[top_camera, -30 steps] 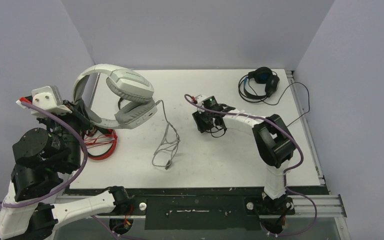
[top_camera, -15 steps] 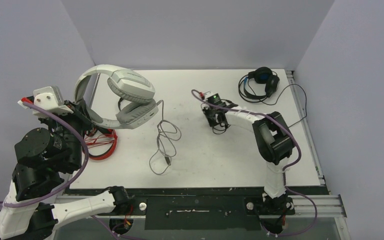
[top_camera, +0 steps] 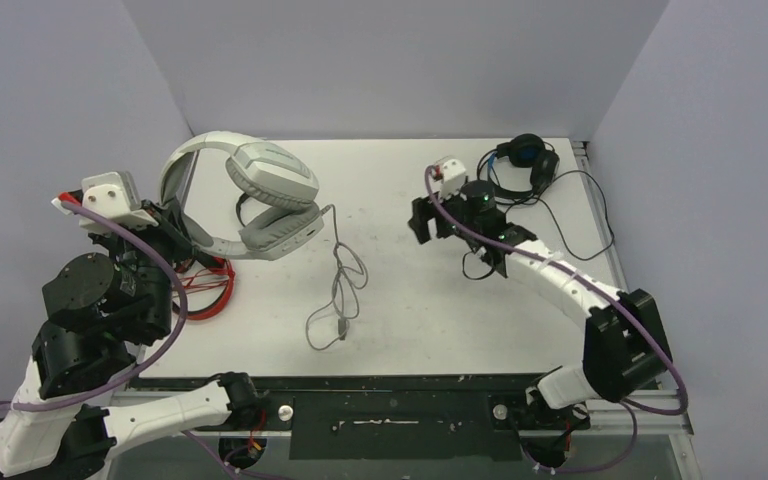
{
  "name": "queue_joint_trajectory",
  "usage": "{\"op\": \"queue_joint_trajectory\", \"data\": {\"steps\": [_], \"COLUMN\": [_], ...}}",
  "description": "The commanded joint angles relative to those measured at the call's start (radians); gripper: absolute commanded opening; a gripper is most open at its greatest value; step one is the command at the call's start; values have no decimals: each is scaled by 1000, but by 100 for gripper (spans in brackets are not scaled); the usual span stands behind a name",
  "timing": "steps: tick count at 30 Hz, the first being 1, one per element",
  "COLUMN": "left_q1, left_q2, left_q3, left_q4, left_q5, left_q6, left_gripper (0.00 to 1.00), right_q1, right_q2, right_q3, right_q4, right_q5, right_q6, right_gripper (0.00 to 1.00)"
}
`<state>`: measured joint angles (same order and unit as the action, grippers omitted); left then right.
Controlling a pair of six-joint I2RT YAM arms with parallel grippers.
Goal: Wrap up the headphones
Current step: Place the headphones at the corner of the board, then place the headphones at the center of the board.
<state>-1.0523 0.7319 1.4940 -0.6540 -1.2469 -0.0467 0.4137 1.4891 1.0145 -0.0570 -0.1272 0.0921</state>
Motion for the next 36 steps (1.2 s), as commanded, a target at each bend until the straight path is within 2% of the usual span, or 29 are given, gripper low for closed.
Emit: {"op": "queue_joint_trajectory", "data": {"steps": [1,8,12,16,22,27,30,34,36], "left_q1": [-6,-7,-7,-6,-8,-8,-8,-8,-9], "left_q2": [22,39,61,86,106,116,118,122,123], "left_q3": [30,68,106,140,177,187,189,181,164], "left_q4": [115,202,258,275,293,303,314,336,366], "left_q5": [26,28,50,74,100,102,101,58,-10], "left_q6": [-42,22,78,89,96,105,114,143,183], "left_gripper": [8,8,8,8,8,8,8,9,9], "right_q1": [148,243,309,373,399,437,450,437,404], "right_q2": [-71,-72,-50,31,174,254,293,280,224], "right_q3": [-118,-344,-405,-398,-335,-264,-232,-249,-300], "right_q4": [260,527,647,765,955,1002,1009,996,963], "right_q5": [-424,-475,-492,-488,-525,-565,-567,-520,-456], "right_q6": [-137,23,53,77,144,160,168,186,194], "right_gripper": [83,68,68,68,66,65,55,22,15]}}
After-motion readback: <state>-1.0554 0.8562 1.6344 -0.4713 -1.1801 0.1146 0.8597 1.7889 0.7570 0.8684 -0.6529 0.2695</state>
